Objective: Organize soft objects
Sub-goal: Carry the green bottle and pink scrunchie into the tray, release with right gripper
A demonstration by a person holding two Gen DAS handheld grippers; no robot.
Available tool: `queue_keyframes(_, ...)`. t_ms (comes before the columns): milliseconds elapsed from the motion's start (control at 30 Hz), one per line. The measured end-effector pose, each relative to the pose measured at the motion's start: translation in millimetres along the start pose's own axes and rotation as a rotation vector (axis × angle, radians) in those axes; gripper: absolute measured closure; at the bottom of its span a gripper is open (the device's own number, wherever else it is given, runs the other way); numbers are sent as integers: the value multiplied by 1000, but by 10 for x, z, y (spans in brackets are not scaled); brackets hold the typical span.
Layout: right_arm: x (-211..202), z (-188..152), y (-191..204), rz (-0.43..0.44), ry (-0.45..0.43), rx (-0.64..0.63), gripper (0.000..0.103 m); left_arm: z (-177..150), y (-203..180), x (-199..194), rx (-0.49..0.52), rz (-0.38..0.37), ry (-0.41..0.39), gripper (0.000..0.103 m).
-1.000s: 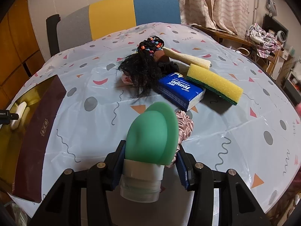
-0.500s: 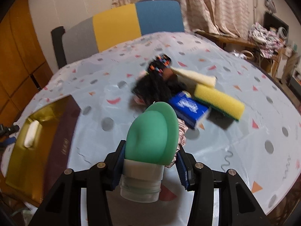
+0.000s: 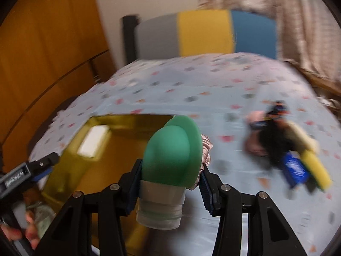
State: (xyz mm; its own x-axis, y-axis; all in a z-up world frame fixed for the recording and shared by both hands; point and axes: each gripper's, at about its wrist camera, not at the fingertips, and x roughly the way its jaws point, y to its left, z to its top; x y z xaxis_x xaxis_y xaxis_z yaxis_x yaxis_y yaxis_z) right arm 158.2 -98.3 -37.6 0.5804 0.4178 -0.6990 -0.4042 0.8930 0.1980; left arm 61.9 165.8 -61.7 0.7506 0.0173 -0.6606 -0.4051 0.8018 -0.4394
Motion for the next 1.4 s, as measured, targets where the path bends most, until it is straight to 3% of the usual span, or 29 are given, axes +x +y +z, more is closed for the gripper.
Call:
queue_keyframes(167, 594, 190, 603, 82, 126, -125, 53, -6, 115, -73, -8, 34, -16, 28)
queue_keyframes(333, 1251, 379, 941, 160, 284, -65, 53, 2, 153, -89, -13, 29, -4, 28)
queue_keyframes(500, 1664, 445, 1182, 185, 340, -65, 53, 16, 179, -103, -28, 28, -11, 28)
queue_keyframes(667, 1892, 488, 1302, 178, 335, -108, 47, 35, 212, -101, -47, 27, -8, 28)
queue_keyframes(733, 1889, 513, 1296, 182, 325, -120, 32, 34, 213, -97, -49, 26, -7, 28)
queue_keyframes(967, 1364, 709, 1084, 157, 159, -123, 27, -22, 139, -65, -25, 5, 10, 28)
queue_keyframes(1067, 1035, 758, 989, 142, 65, -136, 14, -68, 79, -49, -8, -10, 23, 28)
queue_keyframes(1167, 792, 760, 865, 135, 14, -120, 12, -125, 8, -40, 19, -27, 37, 28)
queue_keyframes(1400, 459, 507, 606, 65, -5, -109, 12, -249, -159, -40, 95, -38, 52, 28)
